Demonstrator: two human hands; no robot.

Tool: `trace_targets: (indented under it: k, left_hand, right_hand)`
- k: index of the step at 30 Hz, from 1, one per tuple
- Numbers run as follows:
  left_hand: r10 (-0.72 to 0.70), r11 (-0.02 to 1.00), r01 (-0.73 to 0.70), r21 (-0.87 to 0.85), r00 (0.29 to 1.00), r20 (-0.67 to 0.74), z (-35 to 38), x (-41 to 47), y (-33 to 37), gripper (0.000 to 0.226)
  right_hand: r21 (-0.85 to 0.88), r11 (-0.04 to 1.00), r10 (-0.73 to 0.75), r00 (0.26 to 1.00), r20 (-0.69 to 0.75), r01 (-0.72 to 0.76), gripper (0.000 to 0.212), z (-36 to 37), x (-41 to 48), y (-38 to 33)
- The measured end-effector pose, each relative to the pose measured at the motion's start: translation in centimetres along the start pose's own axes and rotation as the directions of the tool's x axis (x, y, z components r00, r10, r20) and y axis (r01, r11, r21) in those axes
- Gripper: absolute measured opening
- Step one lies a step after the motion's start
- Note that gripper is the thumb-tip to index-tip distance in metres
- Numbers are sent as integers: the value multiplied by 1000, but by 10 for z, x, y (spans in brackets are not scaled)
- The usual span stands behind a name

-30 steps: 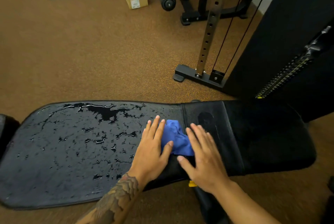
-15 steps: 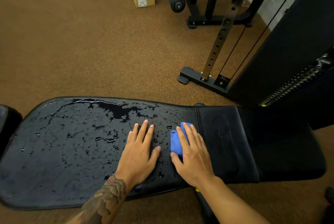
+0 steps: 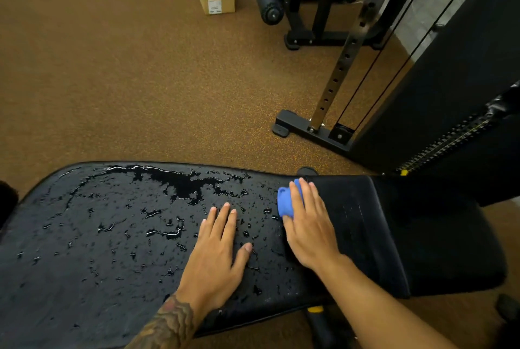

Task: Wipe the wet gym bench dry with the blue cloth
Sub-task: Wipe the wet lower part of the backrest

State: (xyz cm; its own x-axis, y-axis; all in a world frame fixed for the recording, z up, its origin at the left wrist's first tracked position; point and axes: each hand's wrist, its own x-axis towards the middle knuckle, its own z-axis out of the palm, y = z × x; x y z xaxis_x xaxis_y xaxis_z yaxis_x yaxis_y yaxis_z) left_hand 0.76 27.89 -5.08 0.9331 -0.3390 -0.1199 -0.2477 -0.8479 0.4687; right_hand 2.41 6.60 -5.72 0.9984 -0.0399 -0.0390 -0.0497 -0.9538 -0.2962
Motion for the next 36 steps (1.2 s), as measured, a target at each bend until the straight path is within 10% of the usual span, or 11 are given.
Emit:
trace_targets:
  k: [15,29,36]
  left_hand:
    - [11,959,-13,-283,1000,-7,-12,1,-10,86]
    - [89,984,-83,-160,995,35,-17,0,-16,81]
    - [50,986,-45,-161,998,25,-16,0,-13,71]
  right_hand:
    - [144,964,-225,974,-16,225,65,29,-44,-54]
    - [79,995,67,994,-90,-60,63,21,-19,-33]
    - [77,965,-254,967,27,251,67,30,-79,-54]
